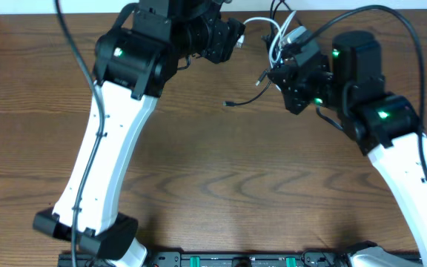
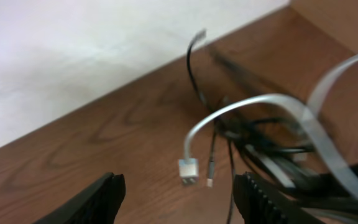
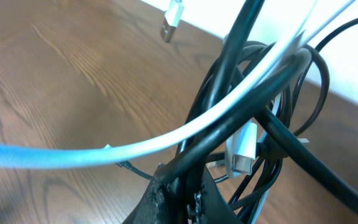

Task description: Untangle cables

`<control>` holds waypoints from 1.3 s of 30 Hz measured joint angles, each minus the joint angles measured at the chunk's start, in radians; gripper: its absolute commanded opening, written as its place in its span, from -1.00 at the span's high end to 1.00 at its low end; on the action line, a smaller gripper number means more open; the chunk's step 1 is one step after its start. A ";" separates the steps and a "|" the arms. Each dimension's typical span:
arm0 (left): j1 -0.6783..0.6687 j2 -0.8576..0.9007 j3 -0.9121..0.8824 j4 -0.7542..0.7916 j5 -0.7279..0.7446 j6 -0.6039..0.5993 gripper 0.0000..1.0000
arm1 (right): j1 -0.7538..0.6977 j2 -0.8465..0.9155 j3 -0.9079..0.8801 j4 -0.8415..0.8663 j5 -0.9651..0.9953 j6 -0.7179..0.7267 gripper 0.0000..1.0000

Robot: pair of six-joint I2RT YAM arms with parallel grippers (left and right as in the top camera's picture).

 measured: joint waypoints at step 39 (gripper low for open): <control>0.103 0.066 0.000 0.010 0.598 0.171 -0.31 | -0.156 -0.149 0.000 0.043 -0.444 -0.044 0.98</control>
